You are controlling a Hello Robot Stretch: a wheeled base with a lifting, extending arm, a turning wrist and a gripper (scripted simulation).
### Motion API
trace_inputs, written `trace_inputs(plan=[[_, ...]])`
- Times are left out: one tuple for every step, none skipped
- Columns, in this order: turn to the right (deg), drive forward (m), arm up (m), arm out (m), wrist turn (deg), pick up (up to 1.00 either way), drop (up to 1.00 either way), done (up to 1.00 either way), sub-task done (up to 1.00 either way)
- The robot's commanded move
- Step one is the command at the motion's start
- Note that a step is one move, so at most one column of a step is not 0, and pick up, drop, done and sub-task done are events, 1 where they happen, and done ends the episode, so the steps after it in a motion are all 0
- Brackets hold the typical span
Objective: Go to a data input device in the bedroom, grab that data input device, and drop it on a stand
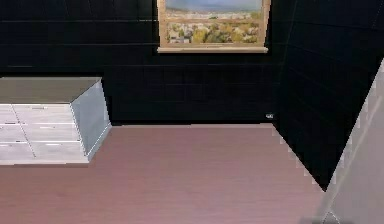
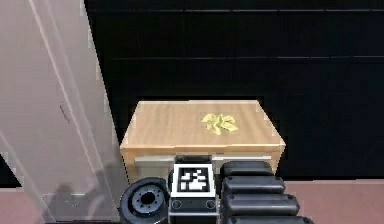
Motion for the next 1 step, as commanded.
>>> trace_inputs(plan=[[-45.0,0.0,0.0,0.0,0.0,0.0,0.0,0.0,0.0]])
